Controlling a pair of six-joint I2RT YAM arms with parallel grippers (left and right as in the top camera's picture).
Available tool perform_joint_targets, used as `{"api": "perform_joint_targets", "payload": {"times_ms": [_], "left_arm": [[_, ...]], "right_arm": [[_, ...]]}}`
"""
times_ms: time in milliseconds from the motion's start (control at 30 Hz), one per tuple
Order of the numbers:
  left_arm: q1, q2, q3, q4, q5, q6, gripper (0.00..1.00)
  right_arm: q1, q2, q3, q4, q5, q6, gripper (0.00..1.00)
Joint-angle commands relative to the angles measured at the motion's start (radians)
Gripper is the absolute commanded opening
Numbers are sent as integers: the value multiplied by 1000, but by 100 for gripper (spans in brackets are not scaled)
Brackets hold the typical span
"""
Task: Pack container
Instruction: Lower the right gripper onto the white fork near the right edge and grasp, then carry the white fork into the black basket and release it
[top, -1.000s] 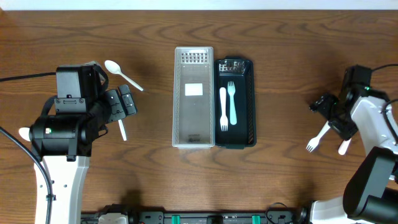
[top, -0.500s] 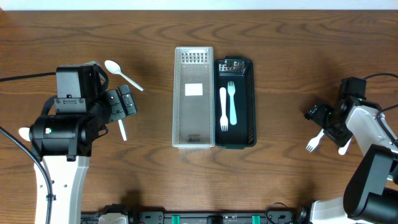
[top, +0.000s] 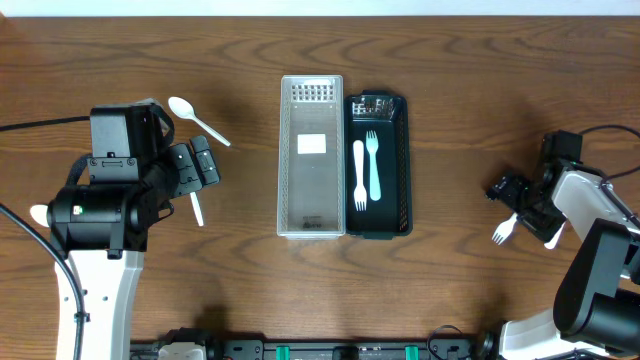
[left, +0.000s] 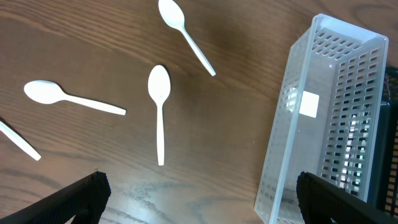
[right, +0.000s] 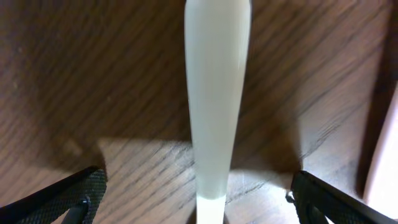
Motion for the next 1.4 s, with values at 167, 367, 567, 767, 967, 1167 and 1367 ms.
{"api": "perform_joint_targets", "payload": {"times_ms": [167, 367, 567, 767, 967, 1167, 1367], "left_arm": [[-1, -1, 18, 1, -11, 13, 98], [-1, -1, 18, 1, -11, 13, 98], [-1, -1, 18, 1, -11, 13, 98], [-1, -1, 18, 1, -11, 13, 98], [-1, -1, 18, 1, -11, 13, 98], [-1, -1, 18, 1, -11, 13, 98], [-1, -1, 18, 1, -11, 13, 98]], "right_arm": [[-8, 61, -12, 4, -20, -12, 92], [-8, 61, -12, -18, -20, -12, 75], [-8, 61, -12, -28, -21, -12, 57], [-8, 61, -12, -32, -21, -12, 40], [-8, 61, -12, -35, -20, -12, 29], [-8, 61, -12, -39, -21, -11, 24], [-8, 61, -11, -40, -20, -11, 16]]}}
